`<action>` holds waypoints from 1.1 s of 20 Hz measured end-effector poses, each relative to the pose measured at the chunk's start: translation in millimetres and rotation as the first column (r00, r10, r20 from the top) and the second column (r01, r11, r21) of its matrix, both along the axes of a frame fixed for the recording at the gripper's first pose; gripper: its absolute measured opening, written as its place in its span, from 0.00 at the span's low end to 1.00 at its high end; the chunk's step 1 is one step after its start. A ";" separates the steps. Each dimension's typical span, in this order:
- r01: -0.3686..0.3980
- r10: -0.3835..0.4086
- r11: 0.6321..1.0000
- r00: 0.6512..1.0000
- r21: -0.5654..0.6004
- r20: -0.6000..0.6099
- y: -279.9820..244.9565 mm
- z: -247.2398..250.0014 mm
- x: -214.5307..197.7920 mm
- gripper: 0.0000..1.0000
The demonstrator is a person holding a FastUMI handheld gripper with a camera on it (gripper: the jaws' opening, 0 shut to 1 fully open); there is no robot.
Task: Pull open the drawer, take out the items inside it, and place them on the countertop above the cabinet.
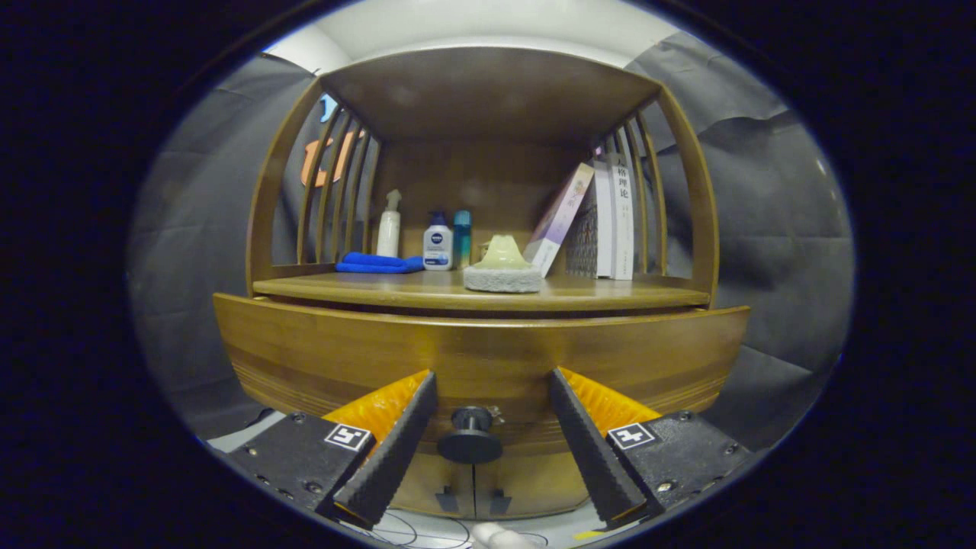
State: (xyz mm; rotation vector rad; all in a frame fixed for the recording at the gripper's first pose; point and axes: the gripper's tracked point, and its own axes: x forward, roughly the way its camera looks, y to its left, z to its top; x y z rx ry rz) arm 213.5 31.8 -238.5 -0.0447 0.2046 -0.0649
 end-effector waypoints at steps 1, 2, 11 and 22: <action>-0.001 0.001 1.000 1.000 -0.001 0.002 -0.3 -1.0 5.4 0.98; -0.002 0.002 1.000 1.000 -0.005 0.007 -0.5 -1.3 10.4 0.98; 0.000 -0.001 1.000 1.000 -0.031 -0.019 -3.1 -4.5 41.9 0.98; 0.009 -0.020 0.997 0.987 -0.072 -0.157 -4.1 -4.3 37.7 0.98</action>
